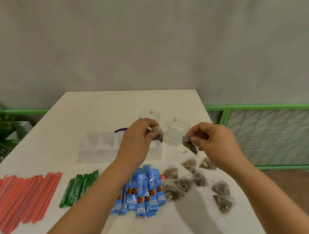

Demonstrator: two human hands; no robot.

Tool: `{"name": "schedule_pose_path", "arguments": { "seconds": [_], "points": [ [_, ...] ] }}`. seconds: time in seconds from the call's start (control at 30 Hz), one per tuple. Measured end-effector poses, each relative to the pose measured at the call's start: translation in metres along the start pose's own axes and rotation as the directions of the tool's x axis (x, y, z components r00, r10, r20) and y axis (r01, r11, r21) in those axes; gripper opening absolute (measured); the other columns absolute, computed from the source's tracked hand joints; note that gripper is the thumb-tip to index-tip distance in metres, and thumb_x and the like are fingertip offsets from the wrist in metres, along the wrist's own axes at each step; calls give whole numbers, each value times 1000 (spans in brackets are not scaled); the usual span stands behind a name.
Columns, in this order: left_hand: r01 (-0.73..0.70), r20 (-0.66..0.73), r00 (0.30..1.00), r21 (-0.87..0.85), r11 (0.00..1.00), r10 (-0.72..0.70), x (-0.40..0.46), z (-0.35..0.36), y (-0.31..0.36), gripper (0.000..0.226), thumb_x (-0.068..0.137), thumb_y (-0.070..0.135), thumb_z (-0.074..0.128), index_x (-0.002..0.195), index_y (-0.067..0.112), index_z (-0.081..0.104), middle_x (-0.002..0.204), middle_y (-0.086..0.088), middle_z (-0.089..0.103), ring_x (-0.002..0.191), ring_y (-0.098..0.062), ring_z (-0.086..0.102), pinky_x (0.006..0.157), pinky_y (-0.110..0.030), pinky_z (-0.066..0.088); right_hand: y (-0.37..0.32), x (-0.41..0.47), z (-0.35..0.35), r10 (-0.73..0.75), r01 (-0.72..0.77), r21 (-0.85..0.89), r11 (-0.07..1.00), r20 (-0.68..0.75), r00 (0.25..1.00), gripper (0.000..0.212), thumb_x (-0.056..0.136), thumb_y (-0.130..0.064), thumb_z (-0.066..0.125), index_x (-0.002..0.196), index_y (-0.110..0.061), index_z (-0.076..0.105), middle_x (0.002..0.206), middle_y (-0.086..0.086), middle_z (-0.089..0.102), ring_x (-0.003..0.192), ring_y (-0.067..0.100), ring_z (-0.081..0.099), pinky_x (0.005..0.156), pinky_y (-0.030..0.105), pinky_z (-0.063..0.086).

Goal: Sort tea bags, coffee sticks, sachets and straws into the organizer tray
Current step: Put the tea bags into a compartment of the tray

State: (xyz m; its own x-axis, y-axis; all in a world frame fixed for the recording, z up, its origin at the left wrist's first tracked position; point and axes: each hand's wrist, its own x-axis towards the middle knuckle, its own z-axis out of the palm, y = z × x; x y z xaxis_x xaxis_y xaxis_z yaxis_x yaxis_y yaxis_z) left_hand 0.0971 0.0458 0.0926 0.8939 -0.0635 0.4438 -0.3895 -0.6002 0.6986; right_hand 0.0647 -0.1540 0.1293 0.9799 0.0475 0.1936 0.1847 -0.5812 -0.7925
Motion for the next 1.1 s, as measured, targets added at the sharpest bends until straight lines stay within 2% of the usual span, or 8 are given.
{"name": "schedule_pose_path", "arguments": {
  "seconds": [0.23, 0.4, 0.53, 0.73, 0.83, 0.93, 1.03, 1.1],
  "points": [
    [58, 171, 982, 101, 993, -75, 49, 6, -45, 16, 86, 2, 56, 98, 11, 63, 94, 3, 59, 86, -20, 63, 84, -36, 51, -13, 35, 23, -24, 24, -6, 1000, -53, 998, 18, 84, -5, 65, 79, -22, 69, 66, -22, 63, 62, -16, 58, 60, 0, 43],
    [48, 321, 940, 201, 978, -112, 69, 24, -66, 11, 86, 13, 60, 97, 14, 63, 100, -1, 66, 87, -20, 63, 81, -35, 48, -18, 53, 37, -17, 15, -22, 1000, -81, 997, 19, 84, -6, 66, 78, -24, 68, 67, -21, 64, 62, -15, 57, 60, 1, 43],
    [-47, 401, 907, 396, 917, -126, 76, 33, -78, 15, 86, 27, 60, 100, 22, 64, 102, 3, 68, 91, -20, 62, 76, -32, 47, -19, 62, 45, 8, -8, -4, 1000, -82, 997, 17, 84, -5, 65, 80, -22, 69, 71, -20, 65, 62, -14, 57, 61, 2, 44],
    [-102, 484, 861, 466, 879, -156, 84, 44, -88, 28, 85, 23, 62, 113, 27, 64, 113, 7, 66, 107, -16, 58, 82, -28, 42, -18, 71, 60, 28, -29, -13, 999, -63, 998, 16, 84, -5, 64, 81, -19, 70, 75, -15, 68, 61, -13, 57, 60, 1, 42],
    [-111, 462, 880, 429, 896, -113, 84, 44, -92, 28, 84, 21, 63, 112, 28, 65, 113, 8, 66, 107, -16, 58, 81, -28, 43, -17, 74, 70, 38, -40, -45, 998, -44, 998, 19, 84, -4, 63, 78, -21, 69, 73, -17, 67, 64, -9, 59, 60, 0, 41],
    [-66, 366, 928, 359, 931, -75, 84, 39, -96, 22, 86, 24, 63, 107, 29, 66, 109, 10, 67, 104, -15, 59, 79, -27, 43, -14, 78, 80, 78, -78, -6, 997, -20, 997, 19, 84, -3, 61, 78, -20, 69, 78, -7, 71, 72, 2, 65, 61, 2, 44],
    [2, 281, 956, 278, 961, -83, 82, 30, -96, 25, 88, 19, 61, 113, 26, 64, 116, 10, 65, 104, -15, 58, 85, -27, 44, -9, 82, 97, 105, -104, -16, 994, 25, 994, 18, 84, 0, 59, 80, -14, 70, 73, -7, 69, 63, -7, 63, 59, 2, 45],
    [11, 254, 964, 249, 968, -76, 79, 24, -97, 27, 89, 15, 60, 115, 23, 63, 118, 8, 64, 101, -17, 59, 85, -26, 43, -3, 85, 110, 111, -108, -55, 993, 49, 993, 20, 83, 2, 57, 81, -12, 70, 73, -5, 69, 67, -1, 66, 70, 15, 54]
  ]
}}
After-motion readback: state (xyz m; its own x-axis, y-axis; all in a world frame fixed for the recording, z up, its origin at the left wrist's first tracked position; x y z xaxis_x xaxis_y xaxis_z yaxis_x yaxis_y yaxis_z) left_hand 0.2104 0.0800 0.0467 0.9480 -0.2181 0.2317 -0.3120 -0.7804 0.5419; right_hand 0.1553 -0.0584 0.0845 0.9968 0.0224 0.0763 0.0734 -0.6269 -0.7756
